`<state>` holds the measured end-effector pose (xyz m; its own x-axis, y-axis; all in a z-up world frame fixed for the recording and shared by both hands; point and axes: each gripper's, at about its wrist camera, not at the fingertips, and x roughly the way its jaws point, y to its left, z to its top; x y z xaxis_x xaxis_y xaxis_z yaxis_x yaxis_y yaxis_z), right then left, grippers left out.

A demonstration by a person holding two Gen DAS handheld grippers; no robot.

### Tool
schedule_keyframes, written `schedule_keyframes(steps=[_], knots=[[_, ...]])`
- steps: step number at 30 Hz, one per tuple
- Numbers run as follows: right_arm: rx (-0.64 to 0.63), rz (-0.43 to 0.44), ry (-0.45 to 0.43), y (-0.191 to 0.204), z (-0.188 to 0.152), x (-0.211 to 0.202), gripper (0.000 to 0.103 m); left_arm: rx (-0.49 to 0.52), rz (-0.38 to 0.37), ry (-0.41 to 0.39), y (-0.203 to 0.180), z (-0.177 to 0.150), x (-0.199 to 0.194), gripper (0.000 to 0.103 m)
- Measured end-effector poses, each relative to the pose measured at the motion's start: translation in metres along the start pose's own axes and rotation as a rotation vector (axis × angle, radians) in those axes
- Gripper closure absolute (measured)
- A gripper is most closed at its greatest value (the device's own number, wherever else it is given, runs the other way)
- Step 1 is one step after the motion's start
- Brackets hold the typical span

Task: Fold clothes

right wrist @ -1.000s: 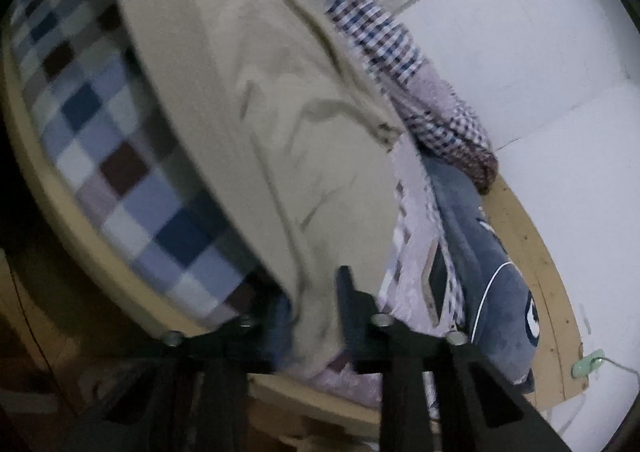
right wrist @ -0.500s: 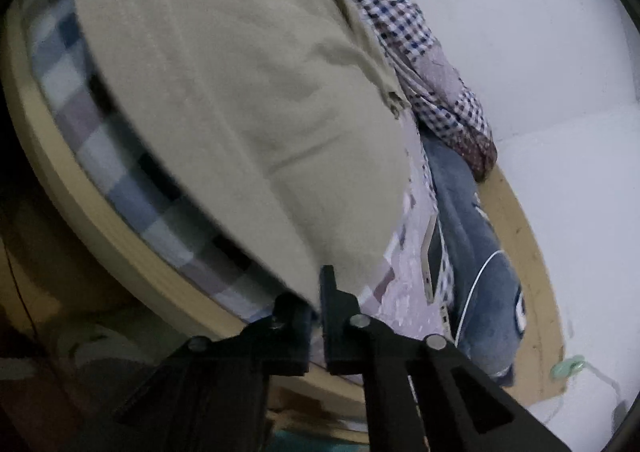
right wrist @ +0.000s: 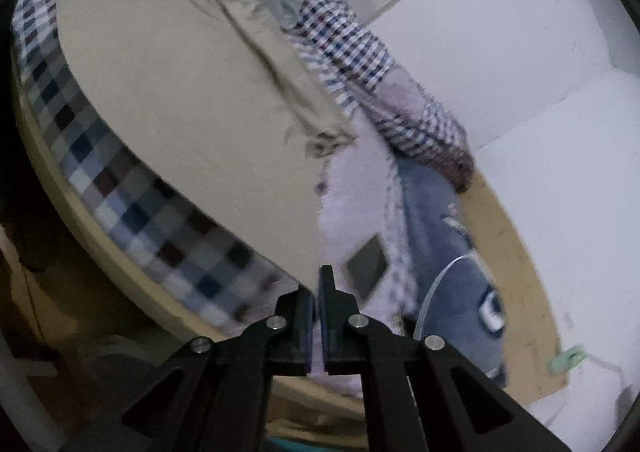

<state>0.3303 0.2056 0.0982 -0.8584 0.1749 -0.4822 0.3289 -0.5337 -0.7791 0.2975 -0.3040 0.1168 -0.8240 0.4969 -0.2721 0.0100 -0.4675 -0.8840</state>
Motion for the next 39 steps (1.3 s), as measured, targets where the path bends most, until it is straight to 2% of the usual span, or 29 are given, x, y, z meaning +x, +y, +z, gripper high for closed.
schedule_keyframes(steps=[4,8,11,13,14,16,18,20,22,27,31,34,39], knots=[[0.054,-0.043,-0.033,-0.049,0.012,-0.021,0.103,0.032,-0.022,-0.001,-0.021,-0.002,-0.019,0.102],[0.164,-0.096,-0.058,-0.096,0.016,-0.042,0.103,0.069,-0.047,0.026,-0.041,-0.006,-0.030,0.102],[0.258,-0.069,-0.078,-0.114,0.010,-0.053,0.103,0.124,-0.019,0.057,-0.051,-0.010,-0.027,0.102],[0.243,-0.065,-0.061,-0.107,0.005,-0.045,0.103,0.114,-0.008,0.061,-0.048,-0.011,-0.024,0.102],[0.253,-0.037,-0.042,-0.102,0.002,-0.040,0.103,0.106,-0.004,0.060,-0.046,-0.011,-0.024,0.102],[0.359,0.089,0.018,-0.096,-0.008,-0.021,0.100,0.093,0.009,0.053,-0.041,-0.010,-0.023,0.102],[0.482,0.235,0.075,-0.092,-0.019,0.003,0.092,0.082,0.021,0.049,-0.035,-0.010,-0.025,0.102],[0.644,0.436,0.124,-0.085,-0.032,0.032,0.074,0.075,0.028,0.047,-0.030,-0.009,-0.026,0.102],[0.702,0.565,0.160,-0.065,-0.039,0.054,0.067,0.077,0.035,0.047,-0.029,-0.009,-0.025,0.102],[0.773,0.805,0.273,-0.014,-0.054,0.109,0.066,0.093,0.039,0.049,-0.029,-0.009,-0.022,0.102],[0.831,0.895,0.361,0.010,-0.065,0.142,0.066,0.095,0.041,0.050,-0.029,-0.008,-0.020,0.102],[0.822,0.899,0.358,0.018,-0.061,0.155,0.066,0.091,0.044,0.051,-0.027,-0.008,-0.018,0.102],[0.775,0.861,0.402,0.037,-0.056,0.169,0.066,0.090,0.054,0.055,-0.025,-0.007,-0.016,0.102]])
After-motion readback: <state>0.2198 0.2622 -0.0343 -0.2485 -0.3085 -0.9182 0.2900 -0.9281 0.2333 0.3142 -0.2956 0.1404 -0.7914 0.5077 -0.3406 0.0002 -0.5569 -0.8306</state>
